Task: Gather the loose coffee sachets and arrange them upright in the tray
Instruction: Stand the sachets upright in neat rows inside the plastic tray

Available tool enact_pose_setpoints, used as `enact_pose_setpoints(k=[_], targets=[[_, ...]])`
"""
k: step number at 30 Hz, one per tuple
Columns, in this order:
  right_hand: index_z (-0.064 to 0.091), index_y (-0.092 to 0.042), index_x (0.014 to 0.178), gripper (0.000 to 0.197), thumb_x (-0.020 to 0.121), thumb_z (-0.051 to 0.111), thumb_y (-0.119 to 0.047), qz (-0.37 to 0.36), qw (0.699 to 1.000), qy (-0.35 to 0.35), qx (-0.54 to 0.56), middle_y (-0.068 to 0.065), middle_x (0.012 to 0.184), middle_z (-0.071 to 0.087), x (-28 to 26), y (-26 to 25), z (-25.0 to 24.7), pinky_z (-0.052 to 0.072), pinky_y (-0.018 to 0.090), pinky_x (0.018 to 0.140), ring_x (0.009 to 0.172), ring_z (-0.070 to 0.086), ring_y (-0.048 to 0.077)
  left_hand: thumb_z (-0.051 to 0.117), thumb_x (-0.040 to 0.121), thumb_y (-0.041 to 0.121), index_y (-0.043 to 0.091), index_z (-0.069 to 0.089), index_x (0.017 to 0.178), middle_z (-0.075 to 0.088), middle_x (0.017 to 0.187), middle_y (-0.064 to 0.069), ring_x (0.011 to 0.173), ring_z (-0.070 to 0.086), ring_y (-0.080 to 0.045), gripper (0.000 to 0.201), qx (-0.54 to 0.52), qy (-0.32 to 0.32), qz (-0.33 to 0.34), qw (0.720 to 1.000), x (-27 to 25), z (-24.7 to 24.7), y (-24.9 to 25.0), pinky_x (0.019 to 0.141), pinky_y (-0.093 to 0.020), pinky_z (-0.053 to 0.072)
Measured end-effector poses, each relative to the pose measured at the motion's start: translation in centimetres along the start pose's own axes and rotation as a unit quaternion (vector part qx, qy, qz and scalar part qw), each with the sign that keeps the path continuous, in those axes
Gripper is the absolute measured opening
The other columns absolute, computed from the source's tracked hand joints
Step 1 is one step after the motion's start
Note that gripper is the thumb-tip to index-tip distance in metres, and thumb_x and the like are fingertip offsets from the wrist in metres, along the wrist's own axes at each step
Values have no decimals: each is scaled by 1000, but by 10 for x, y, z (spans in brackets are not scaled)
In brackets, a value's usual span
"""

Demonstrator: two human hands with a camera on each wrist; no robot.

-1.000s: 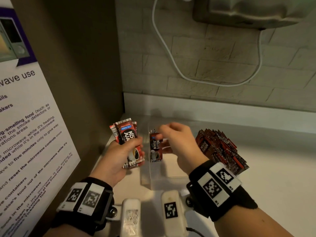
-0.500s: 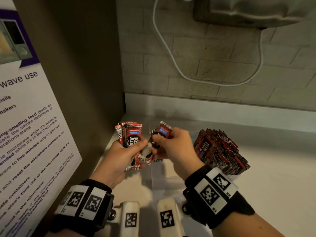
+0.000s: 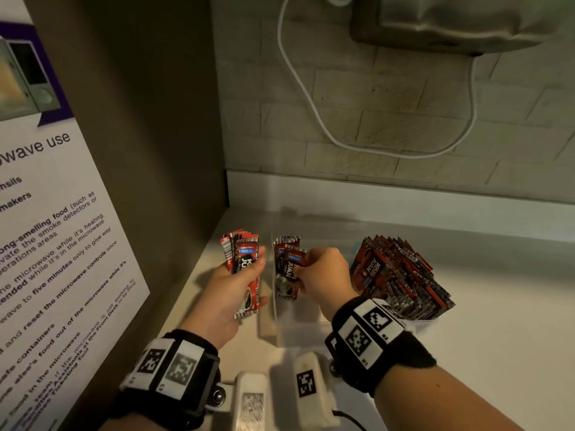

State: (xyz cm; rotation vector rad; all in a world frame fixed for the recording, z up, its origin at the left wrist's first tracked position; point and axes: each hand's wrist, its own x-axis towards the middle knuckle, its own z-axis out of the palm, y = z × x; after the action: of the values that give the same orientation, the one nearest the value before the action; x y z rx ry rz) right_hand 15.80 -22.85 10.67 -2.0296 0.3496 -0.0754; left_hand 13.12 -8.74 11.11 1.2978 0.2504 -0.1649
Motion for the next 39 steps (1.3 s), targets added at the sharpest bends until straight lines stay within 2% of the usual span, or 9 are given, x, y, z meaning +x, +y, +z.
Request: enact_pose_setpoints(k=[6,9,13,17,21,26,31,36,39], targets=[[62,-6,75,10,79,71,-4,-18,999,27,-2,9,80,71,4,2,8,59,42,71,75,70,24,67,88,22,18,67,110,69,104,-1,91,63,-14,22,10,-15,-5,1000,-1,4,-2,76,-37,54],[56,-13,72,19,76,72,-3,-21,999,30,-31,6,83,68,3,3,8,58,37,68,78,68,23,65,90,19,20,67,105,71,96,3,87,65,-12,16,13,-28,0,1000,-1,5,-3,72,-35,54],[53,-13,86,26,76,76,-16,2,994,9,-107,6,94,62,0,3,6,43,28,66,84,59,22,66,89,19,20,69,103,73,86,5,81,65,-13,14,27,-37,5,999,-2,5,-4,66,-32,52],[61,-6,85,26,73,79,-20,39,991,-15,-128,9,95,67,3,5,8,47,29,65,83,64,24,65,90,17,19,69,102,73,89,2,78,64,-14,13,41,-45,8,998,-2,6,-3,65,-31,52],[70,-6,88,27,72,80,-25,30,987,-29,-153,9,90,71,7,8,13,49,27,64,82,67,23,65,90,18,19,69,103,73,90,1,77,64,-16,13,52,-50,12,997,-2,7,-1,61,-29,52],[71,-5,94,24,76,76,-21,8,983,-20,-181,11,94,71,10,5,15,46,25,63,85,68,25,65,90,18,18,69,105,73,96,-2,78,63,-16,16,53,-58,10,997,-1,8,2,62,-28,52],[70,-5,95,23,79,74,-21,14,983,-25,-182,11,95,70,11,6,15,44,26,63,84,67,25,65,90,18,17,69,107,73,91,-1,75,65,-14,17,44,-56,9,997,-1,8,2,61,-28,52],[70,-5,90,27,74,78,-25,15,986,-16,-167,10,89,69,9,8,12,44,26,60,79,65,23,66,89,17,20,68,103,72,99,1,88,65,-14,15,18,-37,15,999,1,5,3,66,-31,54],[66,-7,84,27,71,81,-25,20,986,-5,-163,6,84,67,6,7,8,42,23,52,72,63,19,67,88,16,21,69,108,70,104,3,96,64,-14,21,-2,-14,26,1000,5,2,4,62,-29,50]])
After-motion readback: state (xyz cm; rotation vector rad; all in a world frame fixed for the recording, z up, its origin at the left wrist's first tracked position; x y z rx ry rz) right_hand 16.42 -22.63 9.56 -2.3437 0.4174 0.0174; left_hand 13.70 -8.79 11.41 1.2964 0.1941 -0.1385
